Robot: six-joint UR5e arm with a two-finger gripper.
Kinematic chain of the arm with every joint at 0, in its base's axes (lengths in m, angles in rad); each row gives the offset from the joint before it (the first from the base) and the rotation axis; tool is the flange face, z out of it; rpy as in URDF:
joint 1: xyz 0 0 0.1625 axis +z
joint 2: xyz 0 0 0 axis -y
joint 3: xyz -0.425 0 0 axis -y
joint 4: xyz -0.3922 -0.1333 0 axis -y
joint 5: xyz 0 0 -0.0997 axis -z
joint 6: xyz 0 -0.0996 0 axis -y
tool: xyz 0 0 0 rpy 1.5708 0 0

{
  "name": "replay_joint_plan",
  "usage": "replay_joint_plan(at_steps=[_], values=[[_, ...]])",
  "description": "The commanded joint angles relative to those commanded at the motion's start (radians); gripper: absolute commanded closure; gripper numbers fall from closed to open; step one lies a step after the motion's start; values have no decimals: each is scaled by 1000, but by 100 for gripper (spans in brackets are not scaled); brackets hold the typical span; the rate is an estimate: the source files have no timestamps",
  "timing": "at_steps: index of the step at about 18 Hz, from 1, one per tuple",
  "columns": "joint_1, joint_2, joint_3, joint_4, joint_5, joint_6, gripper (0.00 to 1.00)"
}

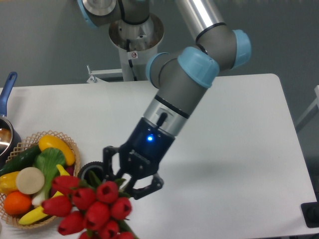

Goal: Insert the flowers into the vase
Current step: 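Lower the tulip stems down into the black vase opening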

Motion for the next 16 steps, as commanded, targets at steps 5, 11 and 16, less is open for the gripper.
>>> replay_joint_plan(at_steps=[5,11,16], values=[[8,-3,-29,9,-164,0,100],[37,3,-84,8,-284,5,100],[23,-9,-89,8,-284,6,100]])
